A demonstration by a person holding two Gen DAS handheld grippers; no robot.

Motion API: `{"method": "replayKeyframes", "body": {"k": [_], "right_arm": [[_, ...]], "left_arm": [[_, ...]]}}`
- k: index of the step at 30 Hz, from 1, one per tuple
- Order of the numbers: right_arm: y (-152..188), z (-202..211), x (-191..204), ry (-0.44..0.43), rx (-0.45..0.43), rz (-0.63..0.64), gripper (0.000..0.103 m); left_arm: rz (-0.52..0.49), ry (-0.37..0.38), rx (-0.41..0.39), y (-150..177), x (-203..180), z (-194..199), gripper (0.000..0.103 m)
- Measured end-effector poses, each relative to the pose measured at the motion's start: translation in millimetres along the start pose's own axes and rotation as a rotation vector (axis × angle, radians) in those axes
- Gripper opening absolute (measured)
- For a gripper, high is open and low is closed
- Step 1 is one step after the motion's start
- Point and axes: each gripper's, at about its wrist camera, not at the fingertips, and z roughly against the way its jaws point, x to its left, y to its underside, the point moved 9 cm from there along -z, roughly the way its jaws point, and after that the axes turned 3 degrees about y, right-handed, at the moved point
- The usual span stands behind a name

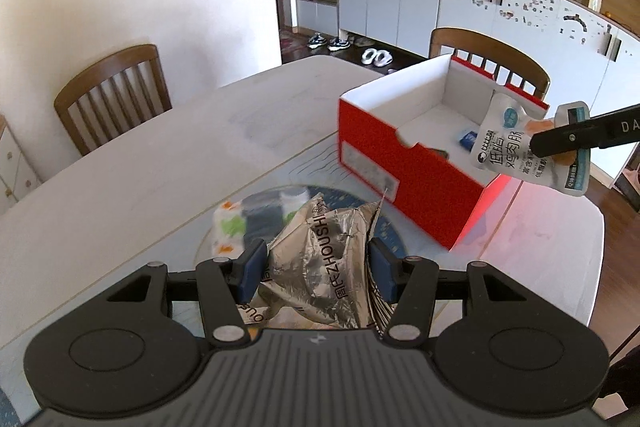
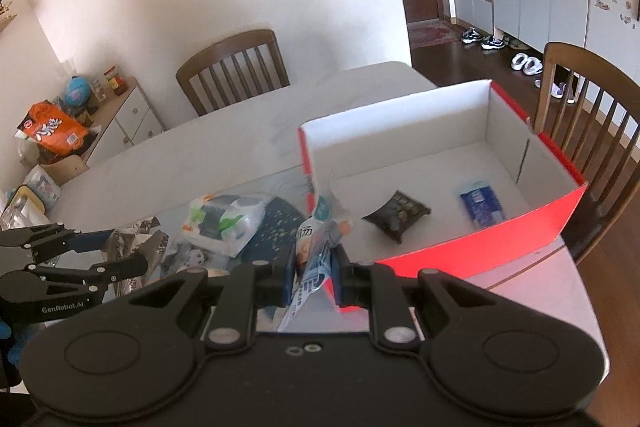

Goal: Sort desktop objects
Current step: 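Lift both held packets and carry them toward the red shoebox, then lower the silver wrapper into the box with the left tool while the right tool lowers the sausage pouch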

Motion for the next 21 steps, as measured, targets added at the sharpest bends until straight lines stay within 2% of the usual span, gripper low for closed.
{"method": "replayKeyframes", "body": {"k": [21], "right_arm": [[-37, -25, -94, 0.033, 0.007, -0.02, 0.018]], "left_arm": [[-0.054, 0.015, 0.0, -60, -76, -52, 0.054]]}}
